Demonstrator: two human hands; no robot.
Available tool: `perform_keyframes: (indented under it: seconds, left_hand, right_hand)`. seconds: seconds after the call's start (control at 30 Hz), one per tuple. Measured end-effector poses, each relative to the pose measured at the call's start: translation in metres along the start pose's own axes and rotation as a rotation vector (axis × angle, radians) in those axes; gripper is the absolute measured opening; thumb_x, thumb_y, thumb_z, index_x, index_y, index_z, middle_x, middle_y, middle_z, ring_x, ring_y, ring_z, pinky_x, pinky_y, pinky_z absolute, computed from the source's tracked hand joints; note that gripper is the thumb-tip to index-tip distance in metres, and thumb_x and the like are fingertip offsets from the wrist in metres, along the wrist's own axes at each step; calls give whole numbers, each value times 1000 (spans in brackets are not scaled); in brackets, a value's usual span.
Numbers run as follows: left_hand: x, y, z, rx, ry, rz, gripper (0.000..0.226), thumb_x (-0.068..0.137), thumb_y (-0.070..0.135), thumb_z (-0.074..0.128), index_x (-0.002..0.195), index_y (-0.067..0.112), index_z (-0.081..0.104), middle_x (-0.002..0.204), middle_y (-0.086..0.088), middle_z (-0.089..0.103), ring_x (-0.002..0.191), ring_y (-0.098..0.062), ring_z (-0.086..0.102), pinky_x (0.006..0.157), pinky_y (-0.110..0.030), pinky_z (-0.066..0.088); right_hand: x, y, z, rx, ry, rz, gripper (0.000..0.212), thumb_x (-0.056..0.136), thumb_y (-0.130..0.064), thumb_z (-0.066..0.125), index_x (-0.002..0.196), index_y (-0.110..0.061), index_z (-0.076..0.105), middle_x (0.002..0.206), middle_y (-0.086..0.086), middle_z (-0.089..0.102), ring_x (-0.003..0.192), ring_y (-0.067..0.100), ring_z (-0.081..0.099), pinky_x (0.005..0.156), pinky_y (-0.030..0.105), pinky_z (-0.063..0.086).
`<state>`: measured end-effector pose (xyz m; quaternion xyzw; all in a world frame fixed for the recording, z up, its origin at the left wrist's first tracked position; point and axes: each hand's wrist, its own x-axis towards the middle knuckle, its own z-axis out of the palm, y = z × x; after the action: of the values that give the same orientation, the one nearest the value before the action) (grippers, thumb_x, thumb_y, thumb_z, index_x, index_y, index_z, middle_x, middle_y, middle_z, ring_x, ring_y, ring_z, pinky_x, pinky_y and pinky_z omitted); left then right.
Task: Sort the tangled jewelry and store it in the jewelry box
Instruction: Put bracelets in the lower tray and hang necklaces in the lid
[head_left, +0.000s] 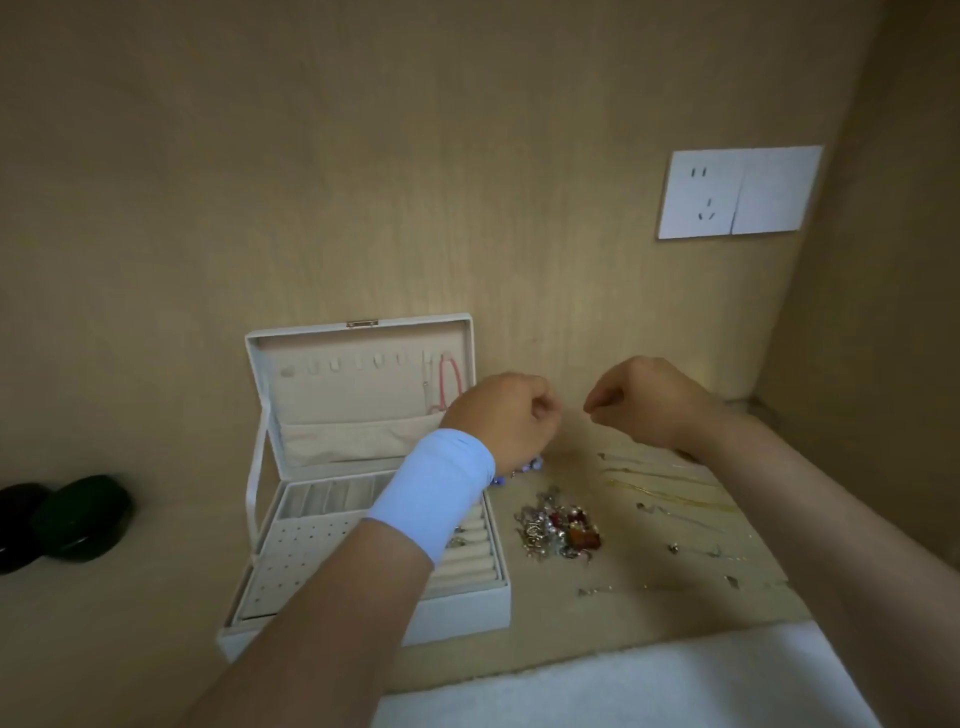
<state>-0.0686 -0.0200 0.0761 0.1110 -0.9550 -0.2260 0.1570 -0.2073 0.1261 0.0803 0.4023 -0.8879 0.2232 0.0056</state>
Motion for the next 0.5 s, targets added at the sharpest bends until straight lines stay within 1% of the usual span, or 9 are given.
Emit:
perform_keyframes:
  seconds: [0.07,0.1,0.17,0.2,0.27,0.3,0.37,0.47,0.5]
  left_hand:
    - [14,13,20,-49,-77,8,19,94,31,57,106,24,70,104,7,70,81,-14,64,87,-32,53]
    - [22,16,31,-43,-115,5,21,94,30,57,108,23,70,106,5,70,84,-16,64,89,-32,53]
    - [39,21,55,6,-179,-11,24,95,30,56,113,23,70,113,3,69,97,-18,64,95,-34,50]
    - [47,23,65,32,-205,-20,26,96,29,55,116,23,70,117,2,68,101,-20,64,97,-35,50]
    - [63,27,85,79,-266,-29,30,98,25,51,122,24,69,124,-2,66,107,-22,63,98,-36,50]
    - [71,27,94,107,-298,-30,32,99,20,49,126,24,67,128,-4,65,111,-24,62,99,-36,49]
    - [88,24,111,178,-363,-44,41,100,10,47,135,25,60,138,-5,58,118,-27,59,103,-37,47]
    - [107,17,132,276,-413,-44,48,99,8,49,143,29,51,147,-5,51,127,-28,54,108,-38,43]
    - [112,15,136,300,-426,-31,48,100,9,50,145,27,49,148,-5,49,129,-29,52,109,-38,41]
  right_hand:
    - [-4,28,1,-53,-39,69,11,89,-23,70,93,-24,80,100,-8,75,88,8,65,84,27,54]
    - [-6,39,4,-73,-54,92,12,90,-23,69,93,-25,80,101,-8,75,90,9,65,82,23,54]
    - [-9,58,13,-125,-94,120,15,92,-24,65,97,-25,79,99,-8,73,90,10,63,67,10,46]
    - [-8,65,19,-151,-104,126,18,93,-23,63,102,-24,78,101,-7,72,93,11,64,65,10,44]
    - [-3,80,33,-163,-115,138,20,94,-21,61,106,-23,77,110,-5,73,102,16,66,79,20,49]
    - [0,87,40,-167,-121,150,19,93,-17,60,98,-24,77,107,-4,74,101,19,67,82,26,51]
    - [4,97,49,-185,-116,184,28,89,-7,55,76,-26,70,90,0,68,90,22,64,74,29,50]
    - [7,107,65,-249,-51,209,33,88,-4,54,99,-28,75,109,3,70,100,25,67,80,32,54]
    - [8,110,69,-273,-27,215,31,89,-7,55,102,-27,75,110,3,70,100,26,68,78,32,54]
